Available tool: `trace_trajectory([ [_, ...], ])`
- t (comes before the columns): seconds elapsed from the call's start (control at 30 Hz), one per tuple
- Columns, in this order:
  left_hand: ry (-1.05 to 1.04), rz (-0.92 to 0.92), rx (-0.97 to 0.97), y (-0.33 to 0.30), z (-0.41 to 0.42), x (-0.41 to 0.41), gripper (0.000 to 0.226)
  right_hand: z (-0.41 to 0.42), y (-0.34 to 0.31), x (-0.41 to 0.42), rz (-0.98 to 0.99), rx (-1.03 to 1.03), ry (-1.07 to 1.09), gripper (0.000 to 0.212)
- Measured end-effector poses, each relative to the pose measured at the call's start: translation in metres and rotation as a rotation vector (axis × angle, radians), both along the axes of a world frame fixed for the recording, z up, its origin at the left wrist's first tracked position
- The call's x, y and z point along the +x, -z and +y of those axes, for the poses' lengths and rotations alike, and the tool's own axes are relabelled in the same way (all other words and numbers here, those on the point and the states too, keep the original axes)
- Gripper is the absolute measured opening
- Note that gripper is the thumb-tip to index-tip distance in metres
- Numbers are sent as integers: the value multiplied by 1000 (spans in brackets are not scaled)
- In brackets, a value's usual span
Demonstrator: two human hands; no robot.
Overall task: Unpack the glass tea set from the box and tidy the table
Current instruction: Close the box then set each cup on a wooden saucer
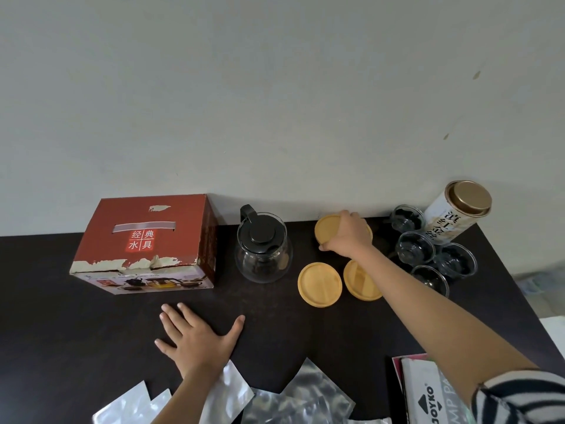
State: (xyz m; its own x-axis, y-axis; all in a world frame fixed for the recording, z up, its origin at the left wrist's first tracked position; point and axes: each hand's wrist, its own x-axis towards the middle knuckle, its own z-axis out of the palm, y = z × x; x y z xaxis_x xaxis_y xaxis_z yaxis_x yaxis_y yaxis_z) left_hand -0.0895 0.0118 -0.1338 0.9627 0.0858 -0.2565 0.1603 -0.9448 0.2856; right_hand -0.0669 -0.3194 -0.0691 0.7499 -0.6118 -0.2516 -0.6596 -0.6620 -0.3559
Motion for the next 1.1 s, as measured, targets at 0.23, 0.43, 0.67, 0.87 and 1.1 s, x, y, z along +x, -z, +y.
trace_trajectory([
  [0.23,-8,6,-12,-1,-2,0,136,32,13,8,-126,136,-192,97],
  [0.43,-9,4,-11,-2,-2,0,136,32,23,5,-138,198,-208,94],
  [0.67,-7,2,-9,1,-1,0,136,1,15,-15,-381,25,-82,52],
  [0.87,-8,-9,-8,1,-1,0,136,-84,-6,-22,-151,-165,352,55],
  [1.1,-2,7,5,0,-1,1,136,-130,-1,-19,144,-111,368,72],
])
